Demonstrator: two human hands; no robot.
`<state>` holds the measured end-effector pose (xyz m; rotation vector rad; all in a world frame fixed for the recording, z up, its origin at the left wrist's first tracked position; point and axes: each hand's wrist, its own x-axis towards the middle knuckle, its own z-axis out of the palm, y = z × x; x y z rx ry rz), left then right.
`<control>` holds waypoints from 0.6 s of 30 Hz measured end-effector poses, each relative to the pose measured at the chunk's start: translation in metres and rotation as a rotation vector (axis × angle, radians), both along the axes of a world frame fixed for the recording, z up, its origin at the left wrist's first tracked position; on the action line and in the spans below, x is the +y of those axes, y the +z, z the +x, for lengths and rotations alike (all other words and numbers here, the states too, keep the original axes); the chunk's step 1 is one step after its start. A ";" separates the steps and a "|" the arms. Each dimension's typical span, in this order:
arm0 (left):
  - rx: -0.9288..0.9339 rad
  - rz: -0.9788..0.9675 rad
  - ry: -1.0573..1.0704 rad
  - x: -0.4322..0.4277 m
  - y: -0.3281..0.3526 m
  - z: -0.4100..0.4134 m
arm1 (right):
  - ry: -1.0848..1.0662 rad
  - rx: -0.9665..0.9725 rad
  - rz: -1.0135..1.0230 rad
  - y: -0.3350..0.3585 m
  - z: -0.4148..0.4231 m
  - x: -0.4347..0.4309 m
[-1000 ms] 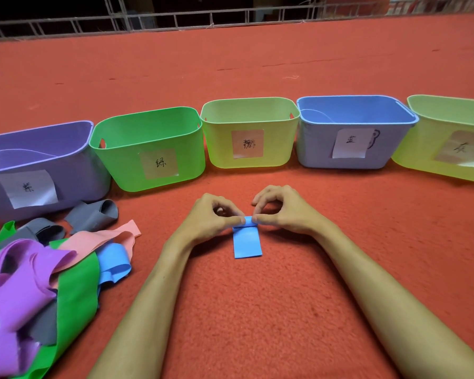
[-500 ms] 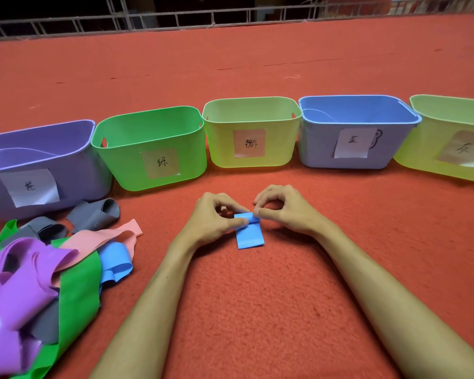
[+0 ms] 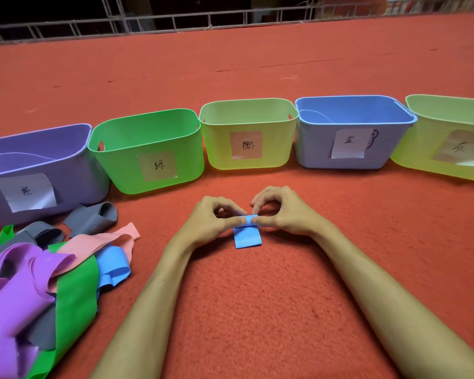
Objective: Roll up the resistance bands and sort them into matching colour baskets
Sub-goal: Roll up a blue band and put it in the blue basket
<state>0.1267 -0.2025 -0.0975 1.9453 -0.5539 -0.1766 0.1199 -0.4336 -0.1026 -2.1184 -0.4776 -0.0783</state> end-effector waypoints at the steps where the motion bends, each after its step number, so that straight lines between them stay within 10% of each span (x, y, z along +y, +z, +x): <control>1: -0.012 0.018 0.012 0.000 -0.001 0.000 | 0.002 -0.001 0.000 0.000 0.000 0.000; 18: -0.029 -0.040 0.034 0.004 -0.002 0.001 | 0.003 0.008 -0.048 0.000 0.002 -0.001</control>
